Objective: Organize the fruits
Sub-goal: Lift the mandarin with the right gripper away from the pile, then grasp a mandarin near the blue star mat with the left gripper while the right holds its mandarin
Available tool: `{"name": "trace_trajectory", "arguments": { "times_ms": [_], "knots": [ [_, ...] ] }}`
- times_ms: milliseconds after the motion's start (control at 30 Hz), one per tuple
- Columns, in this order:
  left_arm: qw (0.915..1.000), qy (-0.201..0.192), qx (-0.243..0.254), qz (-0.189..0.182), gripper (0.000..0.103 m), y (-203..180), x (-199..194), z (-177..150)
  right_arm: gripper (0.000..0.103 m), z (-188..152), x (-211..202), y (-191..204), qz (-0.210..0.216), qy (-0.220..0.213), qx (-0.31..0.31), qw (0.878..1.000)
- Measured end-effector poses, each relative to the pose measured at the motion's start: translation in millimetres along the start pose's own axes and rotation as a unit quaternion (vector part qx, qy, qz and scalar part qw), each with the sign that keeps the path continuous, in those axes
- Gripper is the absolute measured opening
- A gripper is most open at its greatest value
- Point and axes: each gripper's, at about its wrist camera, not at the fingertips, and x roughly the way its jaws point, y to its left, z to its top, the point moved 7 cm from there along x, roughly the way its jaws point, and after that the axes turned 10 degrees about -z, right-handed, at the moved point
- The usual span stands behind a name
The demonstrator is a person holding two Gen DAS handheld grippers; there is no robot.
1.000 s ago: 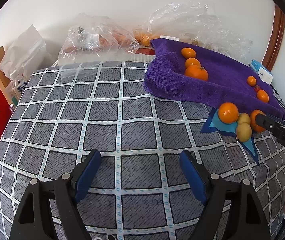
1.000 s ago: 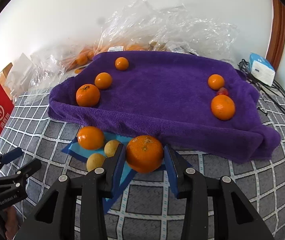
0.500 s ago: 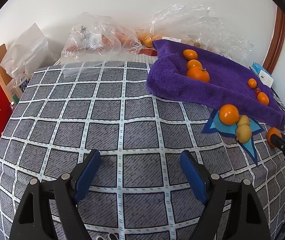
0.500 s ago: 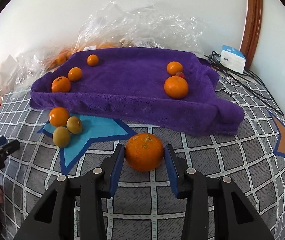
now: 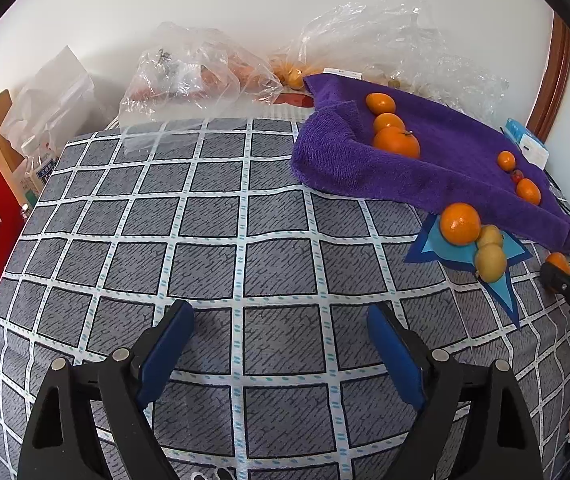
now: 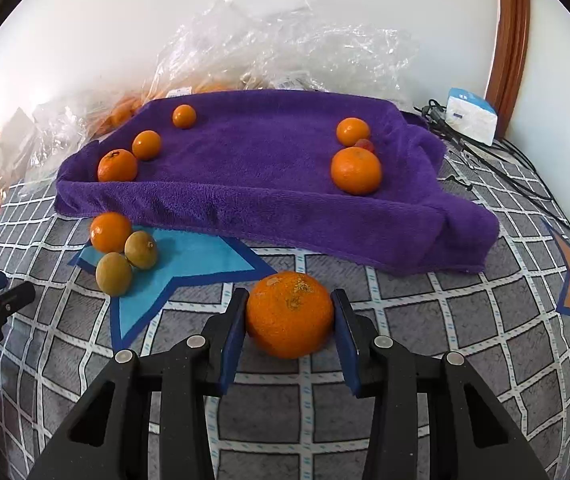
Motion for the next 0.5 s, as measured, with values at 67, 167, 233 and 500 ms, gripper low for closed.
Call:
{"name": "trace_trajectory", "arguments": {
  "times_ms": [67,167,233,500],
  "knots": [
    [1.0000,0.004,0.005,0.008,0.089,0,2,-1,0.041,0,-2,-8,-0.006,-0.003,0.007,1.000],
    [0.9998,0.006,0.003,0.017,0.091,1,1,-1,0.041,1,-3,-22,-0.024,-0.003,0.010,1.000],
    [0.9998,0.010,-0.005,0.017,0.089,0,-1,-2,0.041,0,-4,-29,-0.024,-0.004,0.011,1.000],
    [0.9985,-0.005,0.006,-0.055,0.089,-57,-6,25,0.041,-4,-5,-45,-0.019,-0.015,0.010,1.000]
  ]
}}
